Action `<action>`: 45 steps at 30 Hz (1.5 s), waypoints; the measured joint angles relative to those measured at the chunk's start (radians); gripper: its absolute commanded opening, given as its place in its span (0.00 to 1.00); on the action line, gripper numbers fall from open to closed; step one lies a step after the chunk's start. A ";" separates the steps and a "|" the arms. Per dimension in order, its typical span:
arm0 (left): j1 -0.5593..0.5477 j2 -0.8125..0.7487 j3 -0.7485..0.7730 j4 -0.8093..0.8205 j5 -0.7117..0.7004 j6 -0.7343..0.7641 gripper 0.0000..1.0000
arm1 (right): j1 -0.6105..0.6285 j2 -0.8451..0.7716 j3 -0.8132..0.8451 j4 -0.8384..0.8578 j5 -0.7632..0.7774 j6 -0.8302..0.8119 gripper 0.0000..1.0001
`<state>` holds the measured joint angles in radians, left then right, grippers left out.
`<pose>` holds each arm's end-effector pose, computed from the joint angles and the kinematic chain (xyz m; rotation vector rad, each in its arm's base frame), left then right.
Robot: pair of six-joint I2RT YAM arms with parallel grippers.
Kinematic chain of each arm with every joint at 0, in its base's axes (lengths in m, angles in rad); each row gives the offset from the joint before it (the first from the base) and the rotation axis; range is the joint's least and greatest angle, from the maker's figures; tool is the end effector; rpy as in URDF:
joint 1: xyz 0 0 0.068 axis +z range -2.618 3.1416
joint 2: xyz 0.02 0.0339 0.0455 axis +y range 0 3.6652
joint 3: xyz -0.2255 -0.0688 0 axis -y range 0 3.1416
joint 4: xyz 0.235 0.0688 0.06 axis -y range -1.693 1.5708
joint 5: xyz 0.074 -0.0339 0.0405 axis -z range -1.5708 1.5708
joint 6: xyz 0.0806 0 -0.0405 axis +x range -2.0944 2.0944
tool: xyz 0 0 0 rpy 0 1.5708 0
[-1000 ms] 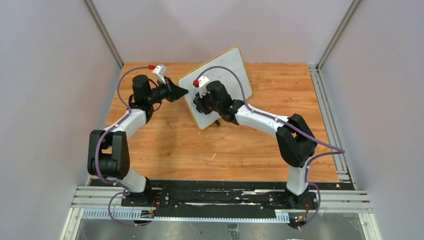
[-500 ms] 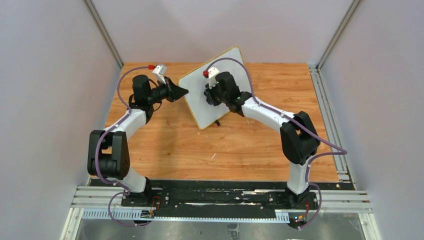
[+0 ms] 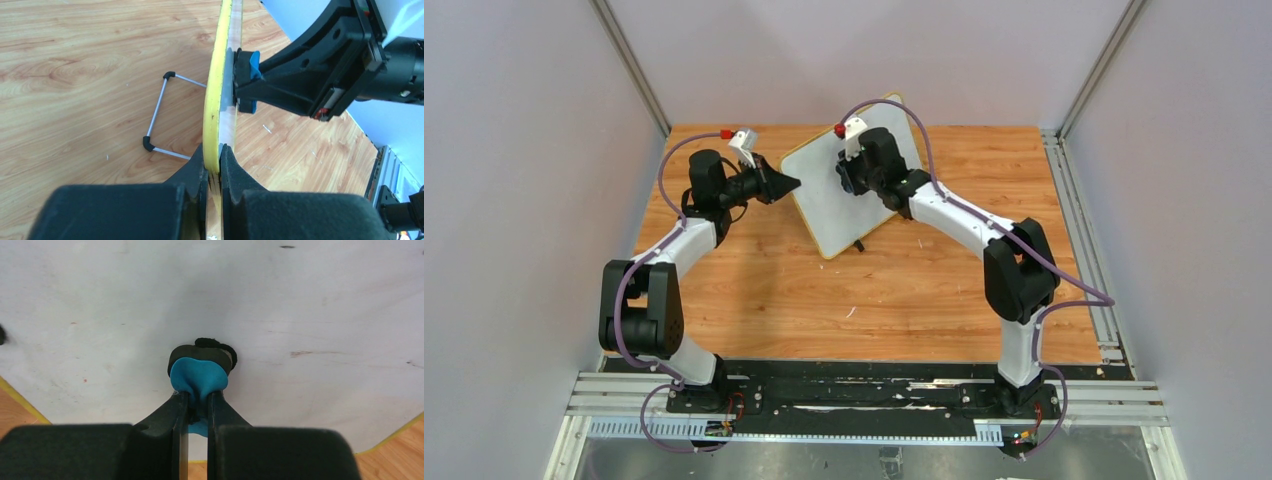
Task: Erase the whiteboard
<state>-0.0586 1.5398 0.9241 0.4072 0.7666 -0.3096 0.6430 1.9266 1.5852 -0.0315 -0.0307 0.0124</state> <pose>0.3648 -0.0774 0.2248 0.3438 1.7837 -0.9407 0.3859 0.2922 0.2464 -0.6311 1.8682 0.4619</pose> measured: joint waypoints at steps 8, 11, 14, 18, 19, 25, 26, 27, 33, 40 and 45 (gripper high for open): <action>0.000 0.000 0.000 -0.010 -0.012 0.000 0.00 | 0.095 0.013 0.011 -0.005 0.017 0.000 0.01; 0.000 0.000 0.000 -0.009 -0.011 0.000 0.00 | 0.142 0.013 0.010 -0.004 0.016 0.001 0.01; 0.000 0.000 0.000 -0.009 -0.009 0.000 0.00 | 0.170 0.013 -0.005 0.010 0.012 0.004 0.01; 0.000 0.000 0.000 -0.009 -0.012 0.000 0.00 | 0.180 0.013 -0.027 0.026 0.017 0.005 0.01; 0.000 0.000 0.000 -0.009 -0.012 0.000 0.00 | 0.179 0.013 -0.027 0.026 0.018 0.005 0.01; 0.000 0.000 0.000 -0.009 -0.014 0.000 0.00 | 0.153 0.013 -0.027 0.025 -0.013 0.007 0.01; 0.000 0.000 0.000 -0.009 -0.014 0.000 0.00 | 0.145 0.013 -0.027 0.023 -0.023 0.008 0.01; 0.000 0.000 0.000 -0.009 -0.016 0.000 0.00 | 0.133 0.013 -0.027 0.020 -0.031 0.009 0.01; 0.000 0.000 0.000 -0.011 -0.022 0.000 0.00 | 0.051 0.009 -0.027 0.002 -0.050 0.010 0.01; 0.000 0.000 0.001 -0.011 -0.020 0.000 0.00 | -0.010 0.007 -0.027 0.000 -0.029 0.009 0.00; 0.000 0.000 0.001 -0.011 -0.019 0.000 0.00 | -0.009 0.007 -0.026 -0.003 -0.009 0.004 0.01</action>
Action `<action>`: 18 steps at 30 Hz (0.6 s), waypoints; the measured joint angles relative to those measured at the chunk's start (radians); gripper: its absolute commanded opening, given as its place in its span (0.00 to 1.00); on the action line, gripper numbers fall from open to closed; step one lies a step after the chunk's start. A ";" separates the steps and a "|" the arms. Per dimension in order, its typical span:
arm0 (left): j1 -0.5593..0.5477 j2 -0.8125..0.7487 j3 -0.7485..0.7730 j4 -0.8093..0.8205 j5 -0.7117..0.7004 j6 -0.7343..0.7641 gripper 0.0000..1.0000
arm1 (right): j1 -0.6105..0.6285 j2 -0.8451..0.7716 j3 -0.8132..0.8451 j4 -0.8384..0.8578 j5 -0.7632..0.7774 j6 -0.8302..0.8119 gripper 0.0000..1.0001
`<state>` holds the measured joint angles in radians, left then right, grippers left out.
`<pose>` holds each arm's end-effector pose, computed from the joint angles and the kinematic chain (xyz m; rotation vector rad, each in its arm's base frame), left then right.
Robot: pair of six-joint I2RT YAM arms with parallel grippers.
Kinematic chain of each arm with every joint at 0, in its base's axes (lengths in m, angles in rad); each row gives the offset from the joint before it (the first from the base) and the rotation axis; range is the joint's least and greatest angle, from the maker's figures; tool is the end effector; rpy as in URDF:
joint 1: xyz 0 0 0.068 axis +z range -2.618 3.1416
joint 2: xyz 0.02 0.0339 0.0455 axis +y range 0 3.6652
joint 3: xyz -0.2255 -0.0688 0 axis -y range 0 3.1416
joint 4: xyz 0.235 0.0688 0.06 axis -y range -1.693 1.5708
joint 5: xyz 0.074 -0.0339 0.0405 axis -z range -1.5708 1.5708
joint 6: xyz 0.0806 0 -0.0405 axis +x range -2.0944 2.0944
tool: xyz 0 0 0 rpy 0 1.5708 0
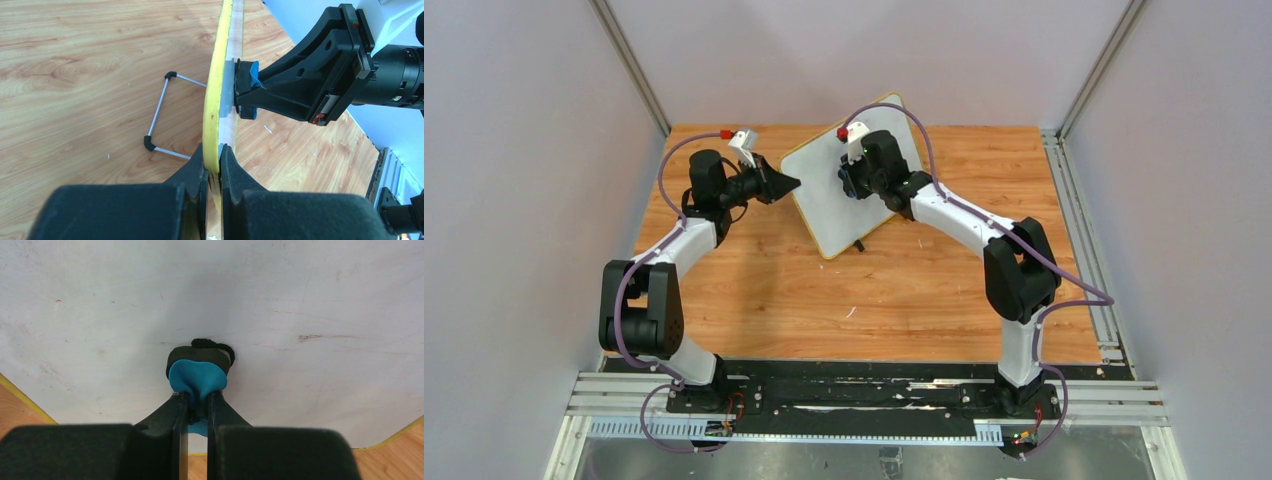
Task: Erase the whiteboard
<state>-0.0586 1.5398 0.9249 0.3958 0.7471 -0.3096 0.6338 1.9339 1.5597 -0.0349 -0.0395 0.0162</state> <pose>0.3657 -0.0763 0.2234 0.3250 1.7960 -0.9265 0.3869 0.2883 0.2328 -0.6353 1.9057 0.4586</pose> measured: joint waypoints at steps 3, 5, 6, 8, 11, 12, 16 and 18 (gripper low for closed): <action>0.000 0.000 0.000 0.000 0.005 0.000 0.00 | 0.000 0.002 0.023 -0.032 -0.002 -0.002 0.01; 0.000 0.000 0.001 0.000 0.006 0.000 0.00 | 0.000 0.008 0.047 -0.054 -0.002 -0.002 0.01; 0.000 0.000 0.001 0.000 0.007 0.000 0.00 | 0.000 0.010 0.058 -0.060 -0.002 -0.001 0.01; 0.000 0.000 0.001 0.001 0.010 0.001 0.00 | 0.001 0.014 0.082 -0.072 -0.002 -0.001 0.01; -0.001 0.000 0.001 0.002 0.011 0.002 0.00 | 0.009 0.024 0.125 -0.084 -0.005 -0.001 0.01; -0.002 0.000 0.001 0.002 0.012 0.002 0.00 | 0.013 0.029 0.141 -0.087 -0.005 -0.001 0.01; -0.002 0.000 0.001 0.000 0.007 0.002 0.00 | 0.034 0.063 0.221 -0.107 -0.011 -0.001 0.01; -0.002 0.000 0.001 -0.003 0.001 0.002 0.00 | 0.046 0.078 0.249 -0.122 -0.009 -0.002 0.01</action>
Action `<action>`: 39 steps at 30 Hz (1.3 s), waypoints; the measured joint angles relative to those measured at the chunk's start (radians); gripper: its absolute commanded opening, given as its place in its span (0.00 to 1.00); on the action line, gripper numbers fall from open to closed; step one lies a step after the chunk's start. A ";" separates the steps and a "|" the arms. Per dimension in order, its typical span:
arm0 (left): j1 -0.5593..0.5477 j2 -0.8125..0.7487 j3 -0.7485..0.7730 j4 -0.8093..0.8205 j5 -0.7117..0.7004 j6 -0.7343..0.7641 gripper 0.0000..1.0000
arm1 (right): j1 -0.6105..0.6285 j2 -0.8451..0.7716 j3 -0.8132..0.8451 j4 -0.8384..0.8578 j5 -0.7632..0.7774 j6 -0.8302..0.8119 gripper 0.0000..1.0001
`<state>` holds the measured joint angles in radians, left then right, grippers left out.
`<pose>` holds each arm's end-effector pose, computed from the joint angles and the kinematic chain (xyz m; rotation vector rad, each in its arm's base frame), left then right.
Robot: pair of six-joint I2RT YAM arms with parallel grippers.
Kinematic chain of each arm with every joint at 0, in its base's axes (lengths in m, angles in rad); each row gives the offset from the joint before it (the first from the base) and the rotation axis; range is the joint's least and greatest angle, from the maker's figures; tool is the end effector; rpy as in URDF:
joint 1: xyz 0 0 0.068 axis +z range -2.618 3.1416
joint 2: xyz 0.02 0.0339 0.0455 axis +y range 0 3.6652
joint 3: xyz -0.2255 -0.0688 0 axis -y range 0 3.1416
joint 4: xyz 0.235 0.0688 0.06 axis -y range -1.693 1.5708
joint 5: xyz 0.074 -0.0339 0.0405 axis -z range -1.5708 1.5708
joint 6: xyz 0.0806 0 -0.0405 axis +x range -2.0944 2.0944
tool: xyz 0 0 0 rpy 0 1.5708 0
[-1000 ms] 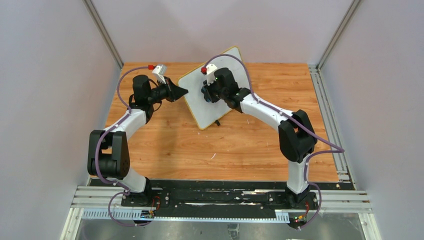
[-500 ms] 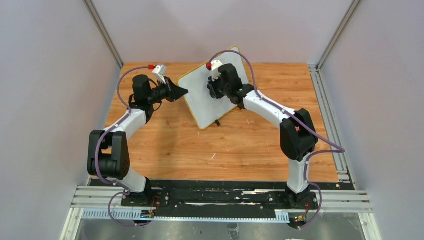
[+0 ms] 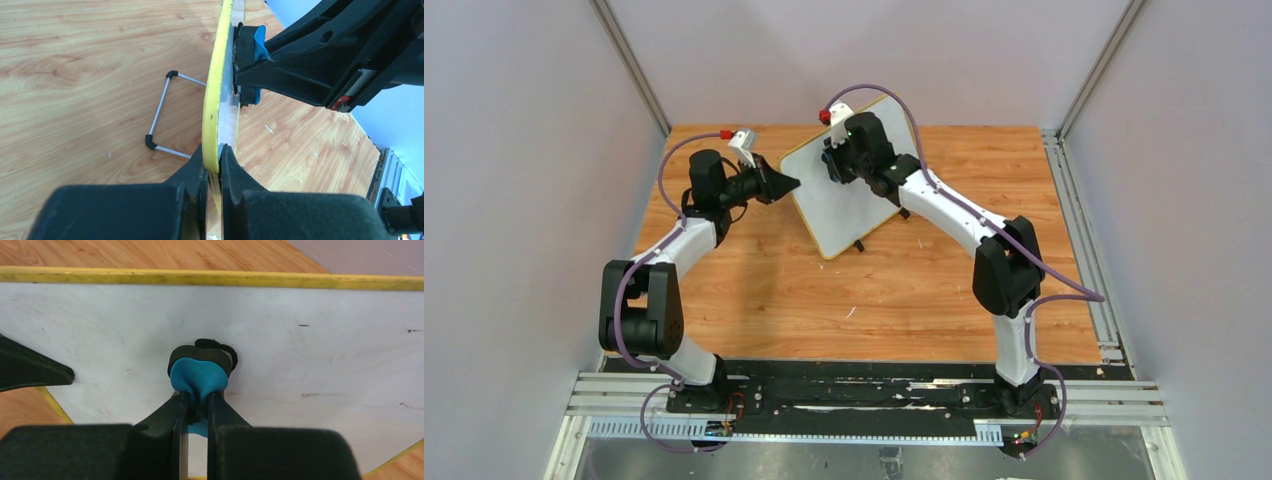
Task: Erase the whiteboard
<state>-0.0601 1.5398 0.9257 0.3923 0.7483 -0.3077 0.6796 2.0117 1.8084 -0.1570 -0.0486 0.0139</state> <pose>0.3655 -0.0769 0.2232 0.3279 1.7978 -0.9280 0.3889 0.3192 0.2743 -0.6730 1.8456 0.5067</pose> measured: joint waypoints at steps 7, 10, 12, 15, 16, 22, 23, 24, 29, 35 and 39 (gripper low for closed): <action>0.002 0.000 0.000 -0.006 -0.005 0.000 0.00 | 0.037 0.010 0.018 -0.011 0.013 -0.006 0.01; 0.002 0.000 0.000 -0.006 -0.005 0.000 0.00 | 0.064 0.010 0.018 -0.011 0.013 -0.007 0.01; 0.002 0.000 0.000 -0.005 -0.004 0.000 0.00 | 0.088 0.010 0.016 -0.007 0.012 -0.011 0.01; 0.002 0.000 0.000 -0.005 -0.003 0.000 0.00 | 0.115 0.010 0.012 -0.004 0.016 -0.019 0.00; 0.002 0.000 0.000 -0.005 -0.003 0.000 0.00 | 0.117 0.010 0.012 -0.004 0.019 -0.024 0.00; 0.002 0.000 0.000 -0.005 -0.003 0.000 0.00 | 0.109 0.010 0.012 -0.005 0.023 -0.045 0.00; 0.002 0.000 0.000 -0.005 -0.003 0.000 0.00 | 0.105 0.010 0.012 -0.005 0.021 -0.045 0.01; 0.002 0.000 0.000 -0.005 -0.003 0.000 0.00 | 0.099 0.010 0.012 -0.006 0.012 -0.045 0.01; 0.002 0.000 0.000 -0.005 -0.010 0.000 0.00 | 0.022 0.008 -0.002 -0.003 -0.031 -0.043 0.01; 0.000 0.000 0.000 -0.005 -0.008 0.000 0.00 | -0.151 0.000 -0.054 0.008 -0.030 -0.040 0.01; -0.003 -0.004 0.000 -0.003 -0.004 0.000 0.00 | -0.246 0.005 -0.084 0.022 -0.029 -0.034 0.01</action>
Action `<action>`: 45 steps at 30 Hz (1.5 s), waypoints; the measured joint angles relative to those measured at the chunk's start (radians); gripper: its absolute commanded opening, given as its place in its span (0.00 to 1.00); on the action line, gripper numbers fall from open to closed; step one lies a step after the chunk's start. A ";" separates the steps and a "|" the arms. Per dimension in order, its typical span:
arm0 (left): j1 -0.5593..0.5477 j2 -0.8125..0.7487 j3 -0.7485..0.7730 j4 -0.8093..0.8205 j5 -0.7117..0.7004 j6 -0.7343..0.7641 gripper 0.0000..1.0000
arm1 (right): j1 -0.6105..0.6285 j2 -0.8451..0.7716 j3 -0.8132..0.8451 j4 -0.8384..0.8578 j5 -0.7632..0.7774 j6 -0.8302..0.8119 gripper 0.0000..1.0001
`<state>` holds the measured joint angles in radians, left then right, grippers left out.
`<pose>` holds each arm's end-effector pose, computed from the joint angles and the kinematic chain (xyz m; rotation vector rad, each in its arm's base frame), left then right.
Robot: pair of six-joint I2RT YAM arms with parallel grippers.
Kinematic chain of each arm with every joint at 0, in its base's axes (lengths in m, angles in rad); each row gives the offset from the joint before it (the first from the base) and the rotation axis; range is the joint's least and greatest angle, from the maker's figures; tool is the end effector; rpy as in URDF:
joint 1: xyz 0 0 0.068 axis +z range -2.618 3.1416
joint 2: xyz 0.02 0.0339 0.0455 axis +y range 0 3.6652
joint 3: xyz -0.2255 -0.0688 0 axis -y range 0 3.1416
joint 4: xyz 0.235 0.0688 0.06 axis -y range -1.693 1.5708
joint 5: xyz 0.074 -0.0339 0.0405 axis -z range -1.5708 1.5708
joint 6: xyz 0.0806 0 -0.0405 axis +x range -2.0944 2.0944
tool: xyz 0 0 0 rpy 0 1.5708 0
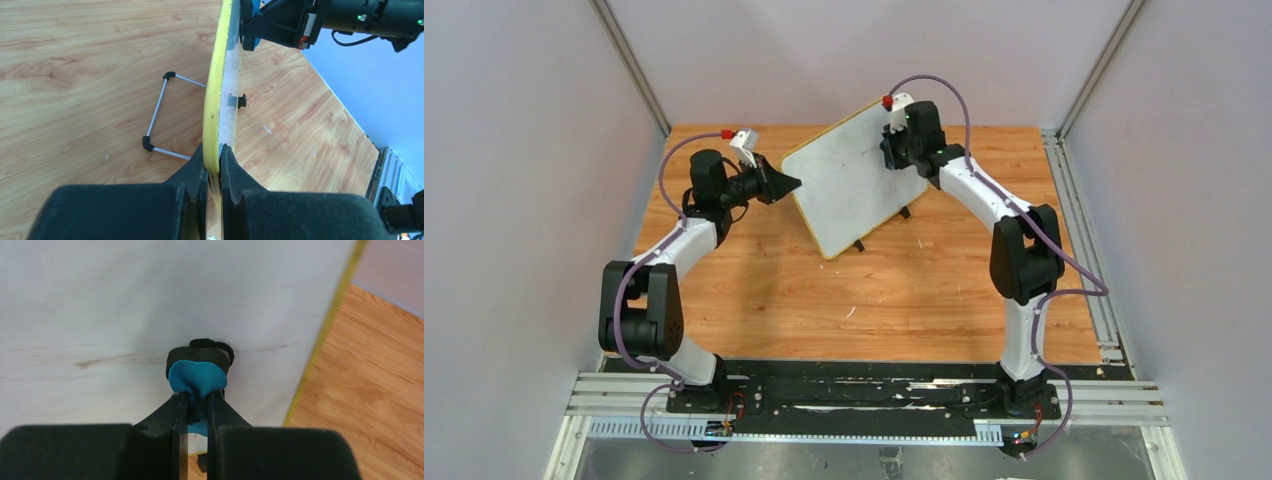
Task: Erase the whiteboard
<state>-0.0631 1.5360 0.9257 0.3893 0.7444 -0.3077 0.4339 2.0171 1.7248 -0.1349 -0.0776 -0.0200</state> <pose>0.3650 -0.0778 0.2241 0.3280 1.7974 -0.9264 0.4512 0.2159 0.2427 -0.5018 1.9496 0.3426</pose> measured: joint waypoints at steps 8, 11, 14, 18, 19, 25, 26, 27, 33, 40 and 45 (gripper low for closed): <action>-0.004 0.000 0.000 0.002 -0.003 0.000 0.00 | -0.107 0.056 0.040 -0.005 -0.005 0.005 0.01; -0.005 -0.001 0.000 0.002 -0.002 0.001 0.00 | -0.130 0.061 0.045 -0.009 0.000 0.005 0.01; -0.005 -0.003 0.000 0.002 0.003 0.012 0.00 | -0.159 0.061 0.045 -0.020 0.021 0.011 0.00; -0.006 -0.008 0.002 0.000 0.008 0.023 0.00 | -0.203 0.043 0.019 -0.070 0.076 0.031 0.00; -0.006 -0.008 0.003 0.000 0.009 0.024 0.00 | -0.211 0.028 0.000 -0.090 0.089 0.039 0.00; -0.007 -0.007 0.006 -0.004 0.010 0.029 0.00 | -0.256 -0.108 -0.108 -0.238 0.159 0.084 0.01; -0.007 -0.007 0.006 -0.004 0.010 0.029 0.00 | -0.262 -0.136 -0.125 -0.261 0.166 0.094 0.01; -0.007 -0.007 0.006 -0.004 0.010 0.029 0.00 | -0.267 -0.160 -0.142 -0.282 0.171 0.103 0.01; -0.007 -0.007 0.006 -0.004 0.010 0.030 0.00 | -0.293 -0.255 -0.300 -0.385 0.182 0.151 0.01; -0.007 -0.005 0.007 -0.005 0.010 0.030 0.00 | -0.295 -0.324 -0.579 -0.435 0.109 0.200 0.01; -0.006 -0.002 0.011 -0.007 0.010 0.030 0.00 | -0.295 -0.414 -0.651 -0.461 0.073 0.210 0.15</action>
<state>-0.0696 1.5345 0.9367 0.3820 0.7544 -0.2779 0.1387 1.6032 1.0737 -0.5961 -0.0044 0.1902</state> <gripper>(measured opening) 0.078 0.101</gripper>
